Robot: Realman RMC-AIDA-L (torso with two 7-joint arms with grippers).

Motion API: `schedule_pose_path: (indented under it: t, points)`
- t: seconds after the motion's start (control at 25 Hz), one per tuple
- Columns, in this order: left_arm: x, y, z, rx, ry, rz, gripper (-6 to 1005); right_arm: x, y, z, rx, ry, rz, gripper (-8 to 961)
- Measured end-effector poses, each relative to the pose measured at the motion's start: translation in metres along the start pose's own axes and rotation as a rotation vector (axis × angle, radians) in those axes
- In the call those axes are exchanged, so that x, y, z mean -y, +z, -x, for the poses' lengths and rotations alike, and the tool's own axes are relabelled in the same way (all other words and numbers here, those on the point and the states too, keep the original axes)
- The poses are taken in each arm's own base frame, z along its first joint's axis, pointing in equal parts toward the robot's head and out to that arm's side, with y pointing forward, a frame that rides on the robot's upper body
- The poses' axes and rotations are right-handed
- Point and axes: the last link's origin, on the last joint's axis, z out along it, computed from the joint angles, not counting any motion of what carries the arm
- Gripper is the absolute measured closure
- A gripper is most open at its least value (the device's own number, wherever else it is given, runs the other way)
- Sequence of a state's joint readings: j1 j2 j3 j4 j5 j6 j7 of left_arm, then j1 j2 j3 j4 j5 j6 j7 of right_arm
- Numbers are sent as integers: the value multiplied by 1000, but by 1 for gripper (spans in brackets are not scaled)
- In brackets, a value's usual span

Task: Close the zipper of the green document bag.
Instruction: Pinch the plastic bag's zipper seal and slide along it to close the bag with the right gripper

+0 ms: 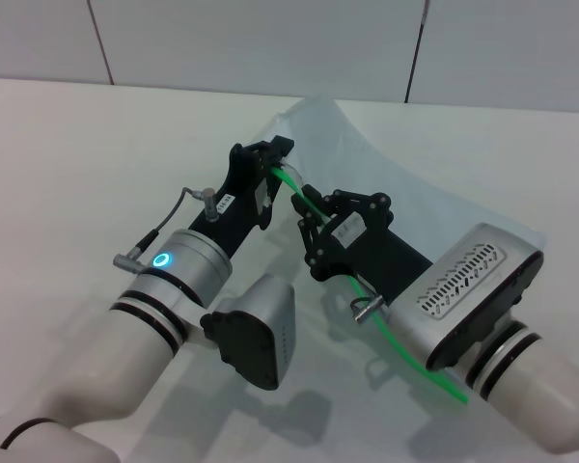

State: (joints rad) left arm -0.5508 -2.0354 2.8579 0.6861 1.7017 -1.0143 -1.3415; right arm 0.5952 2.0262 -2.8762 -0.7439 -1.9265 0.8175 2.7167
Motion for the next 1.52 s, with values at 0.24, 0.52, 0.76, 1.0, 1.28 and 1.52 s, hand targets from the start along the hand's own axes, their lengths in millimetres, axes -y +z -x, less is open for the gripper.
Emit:
schedule_pose_path:
  t: [0.24,0.52,0.76,1.0,1.28,1.52]
  points:
    - [0,0,1,3,-26,-3,946,0,0,0,1,-1,1,860]
    - [2,-1,1,7,-80,-16,946,0,-1,-1,-2,-2,0,867]
    - [2,-1,1,7,-105,-20,947,1,-2,-2,-5,-1,-3,866]
    - [4,-3,3,14,-137,-33,944,2,-3,-5,-11,-5,-8,866]
    - [5,-4,5,21,-170,-51,941,4,-5,-7,-19,-4,-16,870]
    - [7,-5,6,26,-180,-65,938,5,-7,-10,-27,-9,-19,871]
